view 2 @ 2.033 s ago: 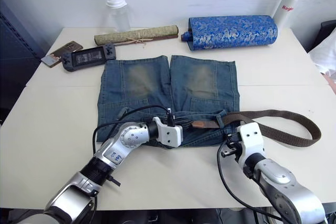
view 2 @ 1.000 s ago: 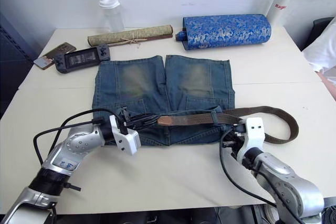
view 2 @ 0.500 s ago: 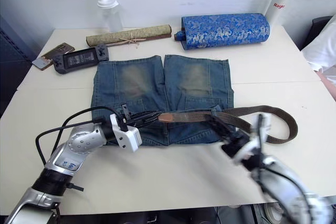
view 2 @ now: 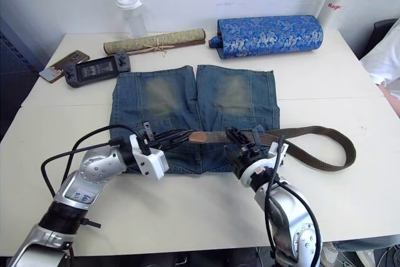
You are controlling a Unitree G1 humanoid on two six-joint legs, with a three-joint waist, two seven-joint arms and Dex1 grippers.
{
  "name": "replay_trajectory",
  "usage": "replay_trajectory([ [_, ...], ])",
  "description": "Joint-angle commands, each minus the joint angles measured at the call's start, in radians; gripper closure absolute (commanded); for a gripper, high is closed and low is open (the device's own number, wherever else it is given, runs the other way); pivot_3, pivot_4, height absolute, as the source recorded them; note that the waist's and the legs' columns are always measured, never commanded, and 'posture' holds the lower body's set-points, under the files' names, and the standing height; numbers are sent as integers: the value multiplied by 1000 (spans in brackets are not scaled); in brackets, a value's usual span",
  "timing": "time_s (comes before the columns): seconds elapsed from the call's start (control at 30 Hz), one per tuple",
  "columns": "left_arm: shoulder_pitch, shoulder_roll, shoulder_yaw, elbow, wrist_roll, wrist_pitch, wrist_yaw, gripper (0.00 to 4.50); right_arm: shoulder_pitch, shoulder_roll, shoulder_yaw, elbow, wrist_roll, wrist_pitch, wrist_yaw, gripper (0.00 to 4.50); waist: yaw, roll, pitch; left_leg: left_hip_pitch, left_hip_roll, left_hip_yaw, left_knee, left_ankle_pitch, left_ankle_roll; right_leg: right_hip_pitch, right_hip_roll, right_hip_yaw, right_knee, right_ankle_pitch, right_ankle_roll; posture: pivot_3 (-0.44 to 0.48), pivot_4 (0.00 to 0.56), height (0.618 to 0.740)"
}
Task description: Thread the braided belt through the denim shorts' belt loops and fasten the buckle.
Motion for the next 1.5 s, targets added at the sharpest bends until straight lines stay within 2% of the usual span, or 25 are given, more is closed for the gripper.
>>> replay_trajectory([
  [0.03,3,-1,16,-37,-26,0,3,4500,-6,-15,-7,-16,25,-12,24,995,0,0,0,0,0,0,0,0,0,0,0,0,0,0,0,0,150,717],
  [0.1,-1,-2,14,-36,-25,0,1,4500,-4,-18,-3,-13,25,-14,31,1510,0,0,0,0,0,0,0,0,0,0,0,0,0,0,0,0,150,717],
  [0.3,-9,0,3,-26,-15,-7,-5,4500,-15,-20,9,-8,25,-17,61,4424,0,0,0,0,0,0,0,0,0,0,0,0,0,0,0,0,150,717],
  [0.53,-8,-9,-7,-26,-38,6,-20,4500,-28,-26,12,11,10,-33,81,4424,0,0,0,0,0,0,0,0,0,0,0,0,0,0,0,0,150,717],
  [0.63,39,3,-12,-107,-202,173,-126,3528,-36,-54,1,21,-23,-15,123,4500,-1,0,0,0,0,0,0,0,0,0,0,0,0,0,0,0,150,717],
  [0.7,85,25,0,-195,-347,315,-196,2661,-40,-73,-3,23,-45,-6,151,4500,-3,0,0,0,0,0,0,0,0,0,0,1,0,0,0,0,150,717],
  [0.83,197,92,117,-352,-640,620,-250,2661,-51,-147,11,2,-171,31,250,4500,-19,1,1,0,1,-1,0,1,-1,0,0,3,-1,0,-1,0,150,717],
  [0.97,287,162,212,-418,-772,791,-277,2661,-46,-186,43,-10,-305,49,329,4500,-22,1,1,0,1,-2,0,1,-2,1,0,2,-2,-1,-2,0,150,717],
  [1.13,301,159,262,-425,-803,865,-264,2661,-41,-176,61,11,-428,43,390,4500,-17,1,1,0,0,-3,0,1,-3,1,0,2,-2,-1,-2,0,150,717],
  [1.33,297,143,271,-434,-791,891,-261,2661,-43,-138,56,41,-517,32,439,4500,-21,1,1,0,0,-3,-1,1,-3,0,0,2,-1,-1,-2,0,150,717],
  [1.5,284,136,270,-433,-787,901,-257,2661,-36,-155,80,40,-641,55,506,4500,-20,1,1,0,0,-3,-1,1,-4,0,0,2,-1,-1,-2,0,150,717],
])
